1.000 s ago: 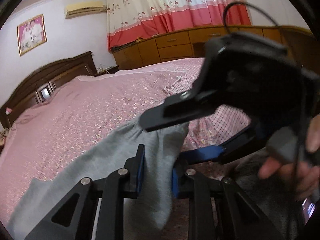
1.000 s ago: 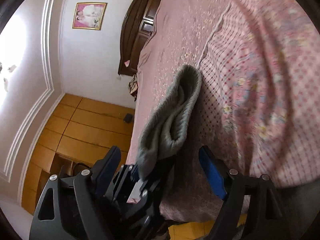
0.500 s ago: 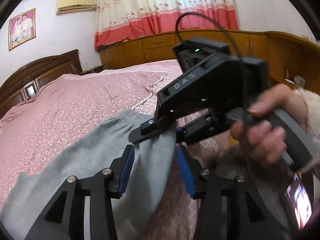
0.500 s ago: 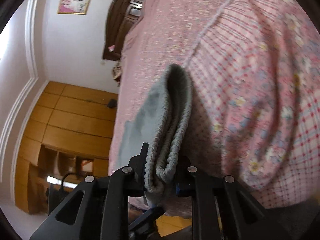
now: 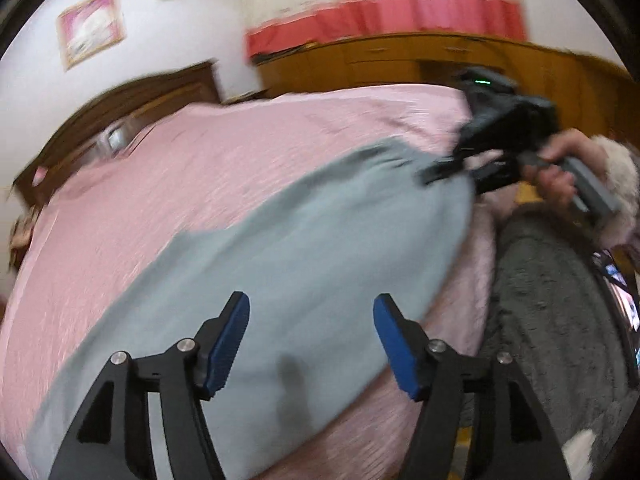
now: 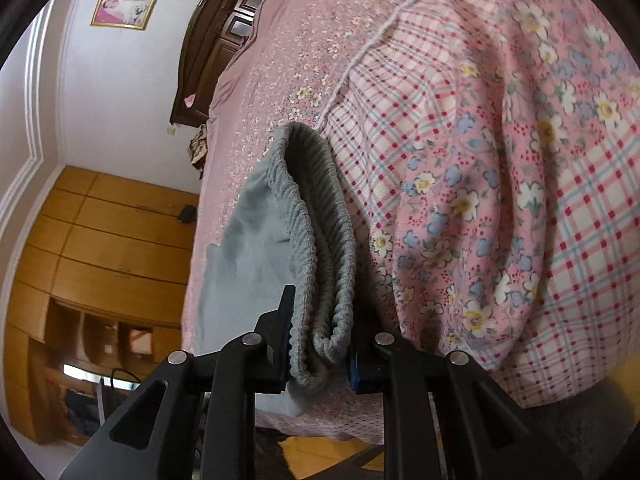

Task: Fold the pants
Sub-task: 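Lift the cuff with the right gripper and carry it over the pants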

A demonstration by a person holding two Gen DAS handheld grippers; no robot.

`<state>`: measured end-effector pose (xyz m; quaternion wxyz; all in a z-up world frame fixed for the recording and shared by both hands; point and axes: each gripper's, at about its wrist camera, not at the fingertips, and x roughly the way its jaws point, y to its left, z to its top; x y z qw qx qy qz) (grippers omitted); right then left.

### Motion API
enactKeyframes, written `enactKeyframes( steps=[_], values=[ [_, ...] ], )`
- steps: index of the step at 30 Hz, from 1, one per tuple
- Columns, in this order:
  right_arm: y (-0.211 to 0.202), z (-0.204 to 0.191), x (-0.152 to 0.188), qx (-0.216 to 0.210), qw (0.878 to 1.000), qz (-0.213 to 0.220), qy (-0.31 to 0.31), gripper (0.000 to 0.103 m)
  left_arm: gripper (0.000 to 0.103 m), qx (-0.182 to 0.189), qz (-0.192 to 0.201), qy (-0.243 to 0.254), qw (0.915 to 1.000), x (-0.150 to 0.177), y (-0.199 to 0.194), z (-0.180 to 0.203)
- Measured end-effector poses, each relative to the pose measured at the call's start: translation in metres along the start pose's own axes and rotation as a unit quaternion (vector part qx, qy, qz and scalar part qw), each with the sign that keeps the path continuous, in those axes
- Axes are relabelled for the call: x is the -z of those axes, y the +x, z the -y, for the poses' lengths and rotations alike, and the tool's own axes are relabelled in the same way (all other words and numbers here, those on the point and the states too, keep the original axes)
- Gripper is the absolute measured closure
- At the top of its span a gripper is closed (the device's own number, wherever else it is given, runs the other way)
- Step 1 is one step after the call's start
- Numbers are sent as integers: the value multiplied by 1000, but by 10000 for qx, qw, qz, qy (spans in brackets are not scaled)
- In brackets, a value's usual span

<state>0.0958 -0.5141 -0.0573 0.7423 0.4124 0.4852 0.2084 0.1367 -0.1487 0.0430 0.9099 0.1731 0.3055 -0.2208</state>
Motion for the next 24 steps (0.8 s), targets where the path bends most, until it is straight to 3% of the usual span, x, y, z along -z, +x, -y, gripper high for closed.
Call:
enactKeyframes(
  steps=[3,8,16,24],
  values=[
    [-2,-23,2,414,9985,92,-332,83,33,-81,-174,-790,9967,13,3,-44],
    [-2,-40,1,941,9938,49,-588,83,33,-316,-227,-1498,9880,26,-3,-93],
    [6,-87,0,1797,9767,61,-1169,84,33,-770,-105,-1727,9819,52,-41,-142],
    [17,-156,2,2728,9416,149,-1970,84,31,-1177,8,-1854,9756,73,-69,-180]
  ],
)
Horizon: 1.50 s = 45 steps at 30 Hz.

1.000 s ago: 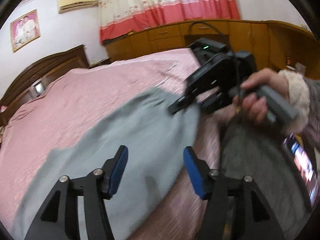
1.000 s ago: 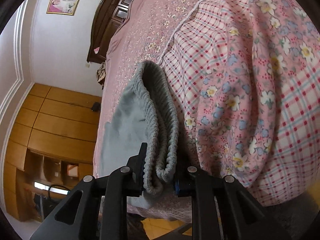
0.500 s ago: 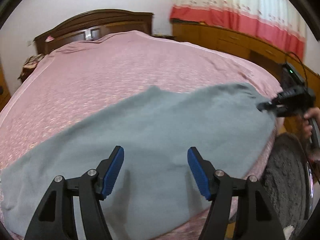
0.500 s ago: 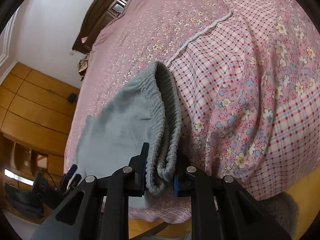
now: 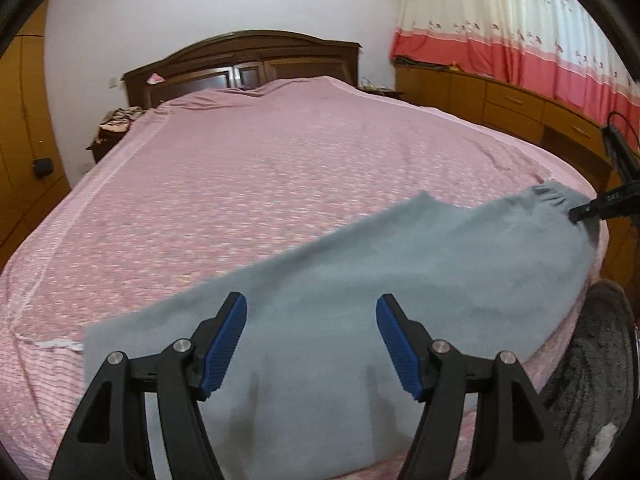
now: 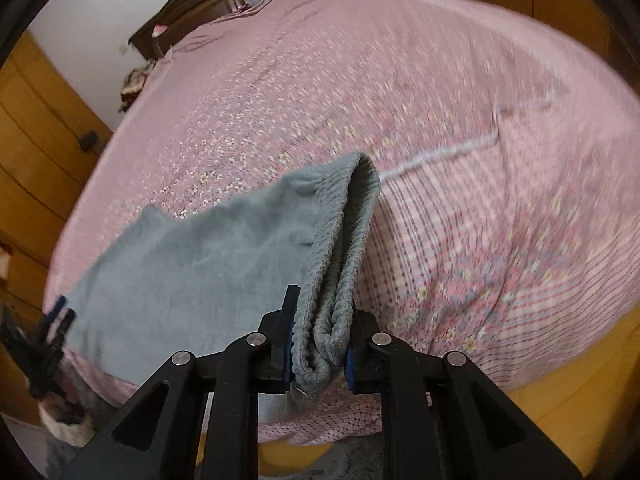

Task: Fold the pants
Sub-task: 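Lift the cuff with the right gripper and carry it over the pants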

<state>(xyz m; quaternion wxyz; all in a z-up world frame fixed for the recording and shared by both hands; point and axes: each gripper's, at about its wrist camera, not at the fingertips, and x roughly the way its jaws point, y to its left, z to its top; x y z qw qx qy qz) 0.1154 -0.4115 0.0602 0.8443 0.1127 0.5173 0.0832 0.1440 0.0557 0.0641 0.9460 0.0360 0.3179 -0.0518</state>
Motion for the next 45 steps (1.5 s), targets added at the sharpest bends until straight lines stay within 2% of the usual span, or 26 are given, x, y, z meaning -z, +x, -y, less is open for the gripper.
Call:
enactKeyframes(
  steps=[3,5,10,12,16,23,30,39,45],
  values=[
    [-7,-20,-10,382,9991,-116,-120,84,29,-28,88,-173,9998,3,-6,-18],
    [-9,-38,-16,644,9970,-102,-421,84,29,-33,131,-332,9994,4,-8,-29],
    [-22,-89,-17,1332,9815,167,-1364,84,28,-38,174,-572,9982,7,-12,-48],
    [-23,-95,-14,1466,9760,300,-1584,85,28,-15,185,-644,9978,9,-13,-54],
    [-27,-125,-14,1295,9761,267,-1725,85,28,-122,260,-735,9969,16,-16,-65],
    [-27,-194,-9,1408,9568,346,-2519,85,27,-3,333,-1305,9909,29,-25,-95],
    [-22,-249,5,1409,9388,376,-3122,85,24,20,374,-1927,9805,40,-37,-124],
    [-13,-318,16,1169,9182,293,-3773,85,21,61,360,-2204,9747,49,-49,-131],
    [4,-356,28,1147,9030,277,-4131,85,21,-14,280,-2133,9766,54,-52,-125]
  ],
)
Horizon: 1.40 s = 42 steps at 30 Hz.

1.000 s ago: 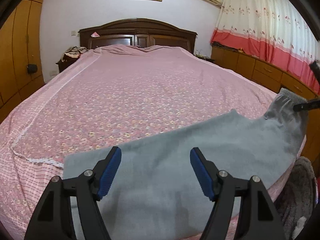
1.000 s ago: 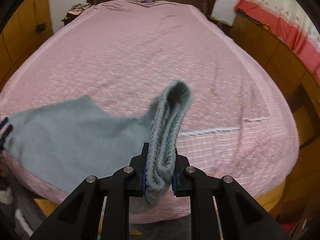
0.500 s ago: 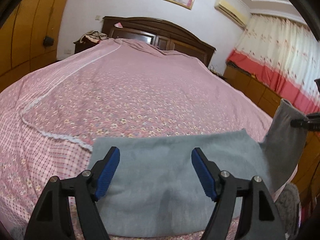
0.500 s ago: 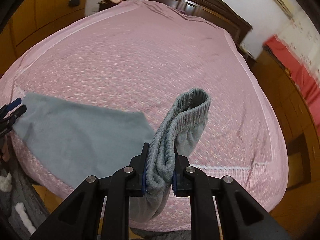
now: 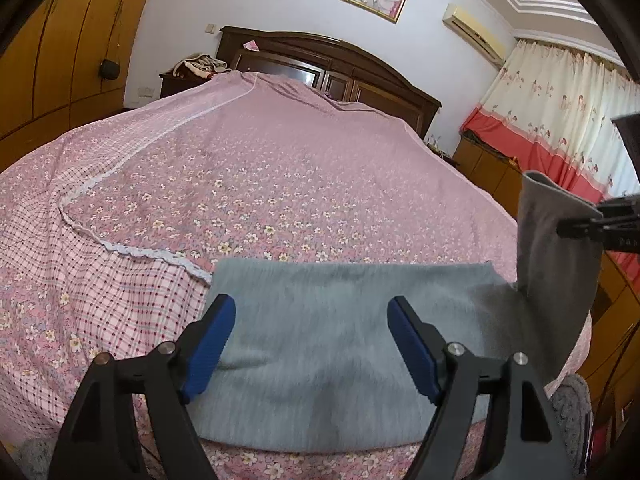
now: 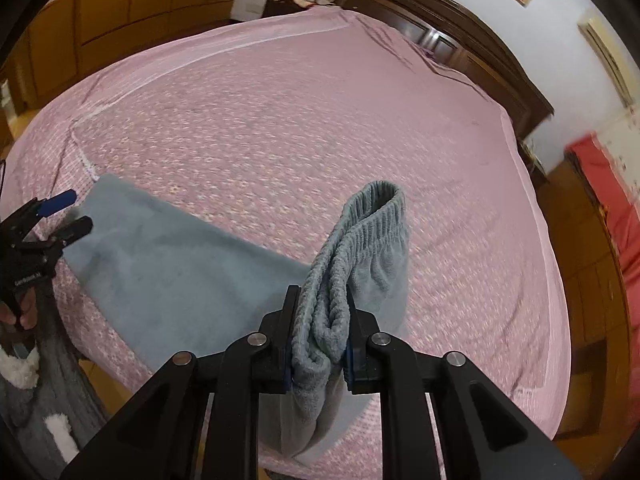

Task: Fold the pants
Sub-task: 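Lift the cuff with the right gripper and carry it over the pants, then lower the cuff onto the pants and open the right gripper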

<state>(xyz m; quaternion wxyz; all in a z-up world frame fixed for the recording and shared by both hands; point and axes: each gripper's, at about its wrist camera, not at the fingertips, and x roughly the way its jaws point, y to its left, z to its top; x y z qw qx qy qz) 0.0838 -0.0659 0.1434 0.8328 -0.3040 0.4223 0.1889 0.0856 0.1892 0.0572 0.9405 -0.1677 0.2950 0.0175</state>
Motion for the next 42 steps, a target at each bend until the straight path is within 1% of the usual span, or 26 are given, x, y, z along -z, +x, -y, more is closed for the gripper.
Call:
enactKeyframes(
  steps=[5,9,12,15,18,22,26,29,31,34,36,38,42],
  values=[
    [14,-28,-15,-40,9995,-90,-300,85,19,110,-64,-152,9998,6,-7,-5],
    [21,-45,-26,-67,9988,-132,-475,85,17,93,-140,-320,9993,11,-12,-10],
    [26,-59,-32,-122,9981,-165,-581,85,17,-9,-179,-508,9986,10,-14,-18],
    [30,-70,-36,-139,9973,-216,-685,85,17,33,-187,-660,9976,11,-17,-26],
    [34,-86,-40,-165,9962,-273,-815,85,17,26,-234,-690,9973,12,-18,-31],
    [39,-102,-44,-214,9953,-239,-916,85,17,2,-242,-769,9967,15,-22,-37],
    [43,-124,-45,-289,9944,-61,-1018,85,17,-119,-268,-894,9956,19,-24,-44],
    [46,-147,-41,-341,9925,134,-1167,85,17,-249,-256,-1171,9925,22,-27,-56],
    [46,-164,-37,-379,9895,281,-1363,85,17,-265,-186,-1432,9892,24,-31,-67],
    [46,-187,-35,-479,9849,349,-1625,85,17,-371,-89,-1769,9835,26,-38,-84],
    [42,-198,-34,-591,9822,414,-1737,85,17,-328,-67,-1985,9795,28,-41,-93],
    [37,-210,-31,-476,9801,570,-1839,85,17,-312,-73,-2015,9790,29,-43,-98],
    [30,-240,-20,-129,9725,914,-2140,85,17,-404,-43,-1958,9798,30,-49,-99]
  ],
)
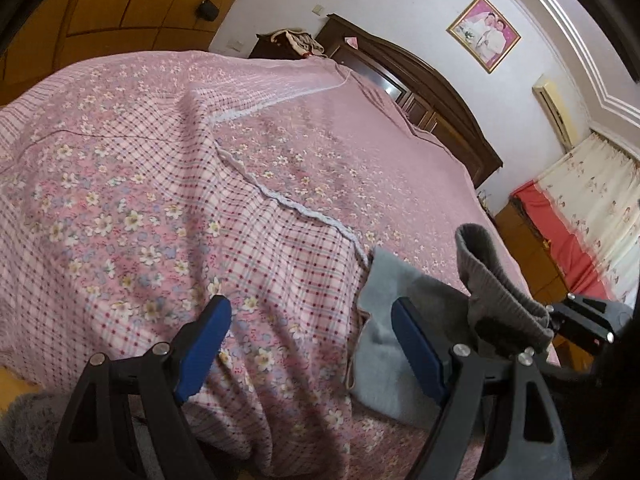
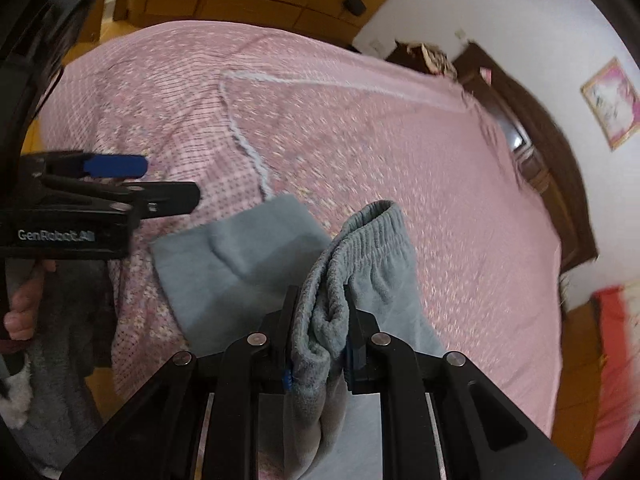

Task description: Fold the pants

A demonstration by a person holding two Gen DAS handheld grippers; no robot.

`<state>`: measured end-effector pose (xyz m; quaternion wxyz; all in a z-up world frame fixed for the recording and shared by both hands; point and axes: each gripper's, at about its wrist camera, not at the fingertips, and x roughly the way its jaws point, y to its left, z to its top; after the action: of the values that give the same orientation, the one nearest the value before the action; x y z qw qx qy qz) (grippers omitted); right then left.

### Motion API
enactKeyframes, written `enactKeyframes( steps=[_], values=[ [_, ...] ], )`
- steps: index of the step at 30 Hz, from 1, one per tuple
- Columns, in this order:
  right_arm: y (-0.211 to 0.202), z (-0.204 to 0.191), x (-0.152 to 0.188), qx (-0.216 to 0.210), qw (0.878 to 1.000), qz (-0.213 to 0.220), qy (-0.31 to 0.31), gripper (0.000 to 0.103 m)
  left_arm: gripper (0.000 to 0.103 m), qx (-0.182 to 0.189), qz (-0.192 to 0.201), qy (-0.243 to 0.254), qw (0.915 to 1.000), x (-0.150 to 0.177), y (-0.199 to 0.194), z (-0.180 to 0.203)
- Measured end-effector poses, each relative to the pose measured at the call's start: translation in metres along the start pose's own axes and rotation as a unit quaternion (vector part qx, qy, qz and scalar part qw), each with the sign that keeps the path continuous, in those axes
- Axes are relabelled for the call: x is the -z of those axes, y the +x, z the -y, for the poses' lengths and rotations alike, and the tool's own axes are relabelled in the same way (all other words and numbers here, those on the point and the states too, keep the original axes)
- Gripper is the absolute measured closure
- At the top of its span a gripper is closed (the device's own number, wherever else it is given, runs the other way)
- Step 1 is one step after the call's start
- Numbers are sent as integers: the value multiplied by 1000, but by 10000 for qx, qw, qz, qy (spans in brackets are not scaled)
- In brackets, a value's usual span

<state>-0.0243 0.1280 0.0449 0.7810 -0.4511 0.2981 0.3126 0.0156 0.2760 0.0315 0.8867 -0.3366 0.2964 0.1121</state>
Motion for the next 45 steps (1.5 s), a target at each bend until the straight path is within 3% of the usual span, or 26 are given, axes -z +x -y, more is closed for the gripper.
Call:
enactKeyframes(
  steps=[4,6,17,23,29,31,32,33,36,37,41,45],
  values=[
    [-4,-42,3,761,9948,401,-551,85,18,112,-25,-250,9996,0,-5,-16],
    [0,-59,4,942,9913,475,-792,85,18,188,-81,-387,9990,0,-6,-26],
    [19,-53,-22,962,9931,545,-405,85,18,701,68,-1282,9892,-8,-22,-78],
    [38,-57,-19,439,9977,513,-29,82,18,579,94,-1330,9894,-7,-28,-92],
    [43,-48,-13,-297,9966,726,231,67,18,665,109,-1393,9880,-9,-27,-86],
    [35,-32,-7,-965,9884,996,617,62,18,735,106,-1463,9864,-10,-26,-87],
    [29,-19,-2,-1476,9777,1141,963,61,18,733,100,-1444,9867,-10,-27,-87],
    [27,-10,2,-1796,9689,1204,1208,61,18,707,95,-1363,9881,-10,-28,-86],
    [17,40,26,-2666,9258,1183,2406,52,18,512,197,-670,9962,-13,-31,-57],
    [14,52,37,-2701,9190,1173,2620,51,18,454,254,-366,9980,-14,-32,-43],
    [1,110,98,-2313,9138,992,3187,50,18,716,318,697,9945,-20,-37,24],
    [-13,160,162,-1952,9064,739,3672,50,18,1032,6,1453,9840,-18,-16,88]
  ],
)
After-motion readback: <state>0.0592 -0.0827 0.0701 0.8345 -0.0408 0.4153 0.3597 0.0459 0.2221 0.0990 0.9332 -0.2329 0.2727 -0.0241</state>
